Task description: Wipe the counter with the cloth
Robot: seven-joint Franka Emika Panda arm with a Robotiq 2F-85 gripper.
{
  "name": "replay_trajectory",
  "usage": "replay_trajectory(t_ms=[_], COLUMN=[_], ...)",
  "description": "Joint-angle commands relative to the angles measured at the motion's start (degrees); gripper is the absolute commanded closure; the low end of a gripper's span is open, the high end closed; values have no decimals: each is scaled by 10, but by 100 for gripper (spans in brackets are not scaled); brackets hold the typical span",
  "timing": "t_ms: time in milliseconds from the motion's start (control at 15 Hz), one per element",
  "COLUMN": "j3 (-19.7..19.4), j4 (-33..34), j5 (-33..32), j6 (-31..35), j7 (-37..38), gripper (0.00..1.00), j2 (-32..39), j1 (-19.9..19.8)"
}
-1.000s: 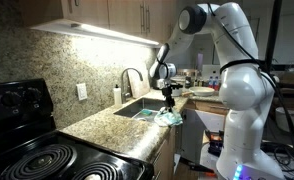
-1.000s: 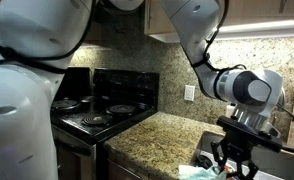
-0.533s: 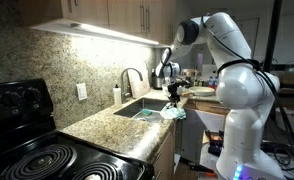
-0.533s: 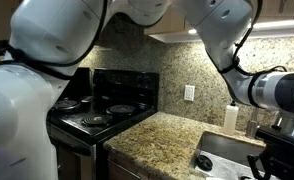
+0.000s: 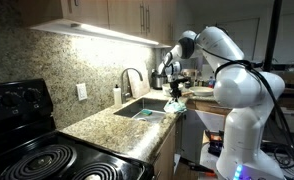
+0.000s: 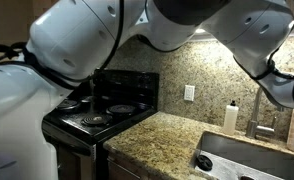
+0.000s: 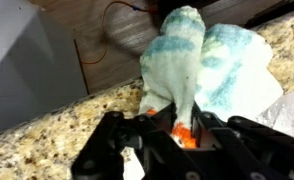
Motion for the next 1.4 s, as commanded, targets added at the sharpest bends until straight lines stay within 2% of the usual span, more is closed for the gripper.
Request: replay_trajectory(t_ms=[0,133,200,400,600,667,733,933,1000,1067,1333], j3=[15,18,-2,-7,-7,-4,29,56,49,59,87], j4=[139,203,239,333,395,413,414,455,365,364,308], j5=[-11,-15,-1,0,-1,0,-27,-41,-20,-18,-17], j6=[-58,-84,-99,-144,-192,-214,-231,-304,-295,-312,-341], j7=[32,50,53,80,75,63,53,-8,-6,-23,-28], gripper=[92,92,92,92,92,92,92,92,92,92,92], j2=[74,109,132,184,216,224,220,237,190,189,170], j1=[-40,-57,-52,-66,-75,-78,-93,-107,-70,-71,-30])
